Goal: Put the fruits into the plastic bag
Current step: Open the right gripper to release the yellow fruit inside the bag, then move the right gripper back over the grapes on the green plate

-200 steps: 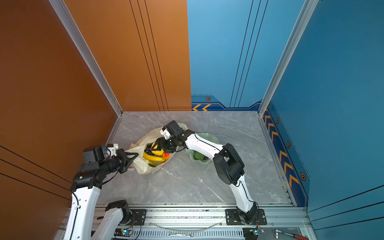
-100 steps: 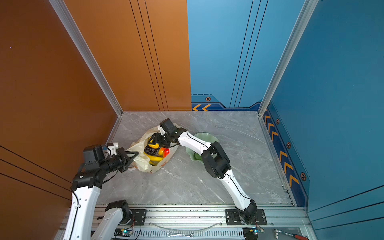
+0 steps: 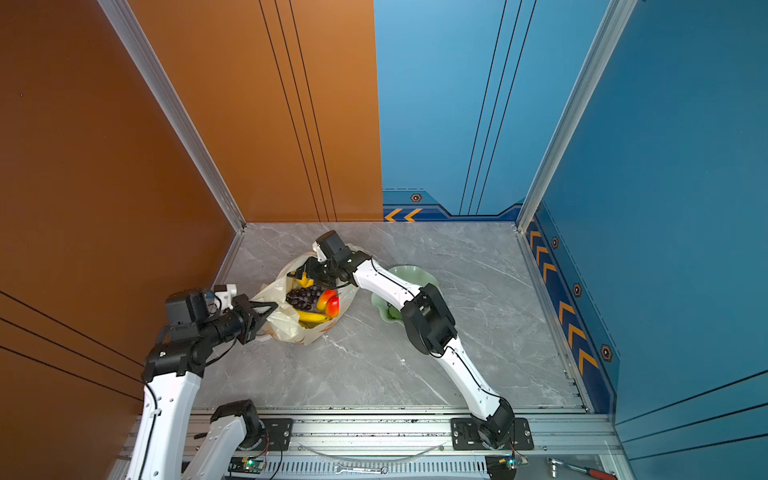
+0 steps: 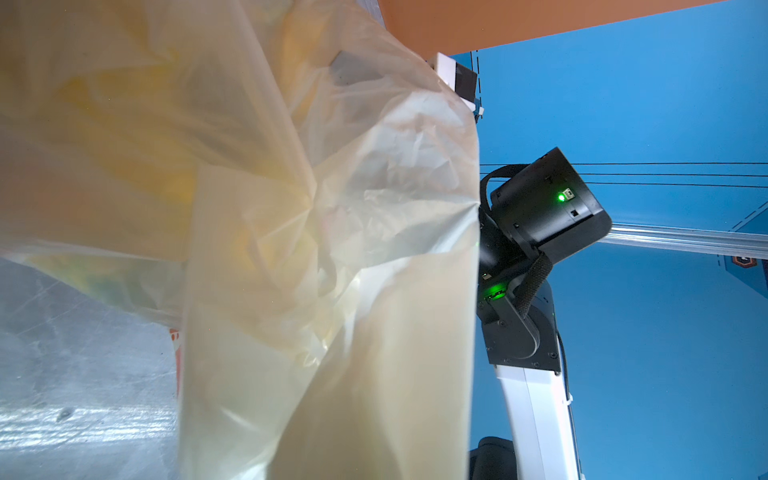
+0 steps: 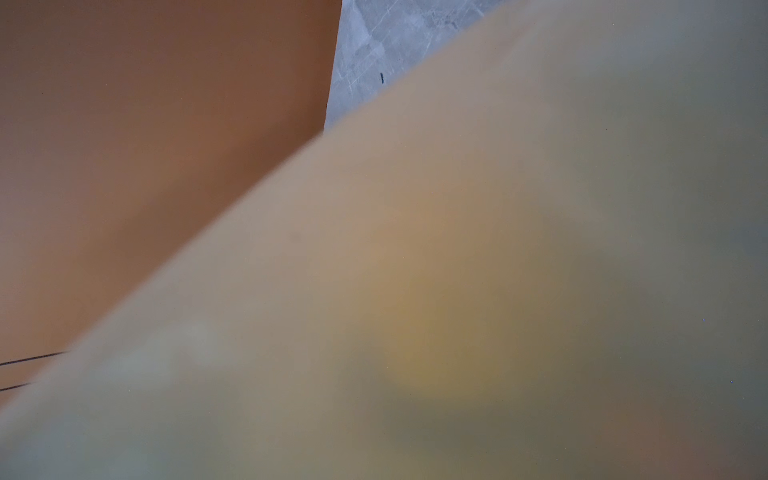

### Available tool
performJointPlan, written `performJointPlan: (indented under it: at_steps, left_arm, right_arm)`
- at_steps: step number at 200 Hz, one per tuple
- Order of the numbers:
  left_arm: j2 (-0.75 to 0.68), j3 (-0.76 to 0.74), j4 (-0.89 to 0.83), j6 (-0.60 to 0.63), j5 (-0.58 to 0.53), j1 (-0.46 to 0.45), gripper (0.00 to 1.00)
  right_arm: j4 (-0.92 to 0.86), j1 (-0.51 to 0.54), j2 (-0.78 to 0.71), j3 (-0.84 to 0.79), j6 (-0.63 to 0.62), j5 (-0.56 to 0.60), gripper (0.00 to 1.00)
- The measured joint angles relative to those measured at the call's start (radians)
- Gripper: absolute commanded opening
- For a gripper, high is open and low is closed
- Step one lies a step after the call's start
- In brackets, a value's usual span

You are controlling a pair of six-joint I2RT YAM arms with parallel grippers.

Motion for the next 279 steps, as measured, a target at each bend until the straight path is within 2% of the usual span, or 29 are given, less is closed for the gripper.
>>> performJointPlan:
  at_steps: [69,113,152,201,234,279]
  left_arm:
    - [0.0,0.0,0.0,-0.003,0.004,0.0,0.0]
    - [0.0,0.0,0.0,-0.006,0.004,0.0,0.0]
    - [-0.003,0.0,0.0,-0.007,0.003,0.0,0.0]
    - [-0.003,0.002,0.0,-0.007,0.003,0.0,0.0]
    - [-0.003,0.014,0.0,-0.007,0.002,0.0,0.0]
    - [-0.006,0.016,0.003,-0.008,-0.006,0.0,0.0]
  right_arm:
    - [-0.006,0.005,0.0,0.0,-0.003,0.005,1.0]
    - [-0.057,0.016,-0.027,-0.025,-0.063,0.037,1.0]
    - [-0.114,0.021,-0.151,-0.116,-0.135,0.078,1.0]
    - [-0.223,0.024,-0.282,-0.133,-0.26,0.142,1.0]
    - [-0.34,0.045,-0.393,-0.2,-0.365,0.229,1.0]
    - [-0.472,0.057,-0.591,-0.35,-0.474,0.405,1.0]
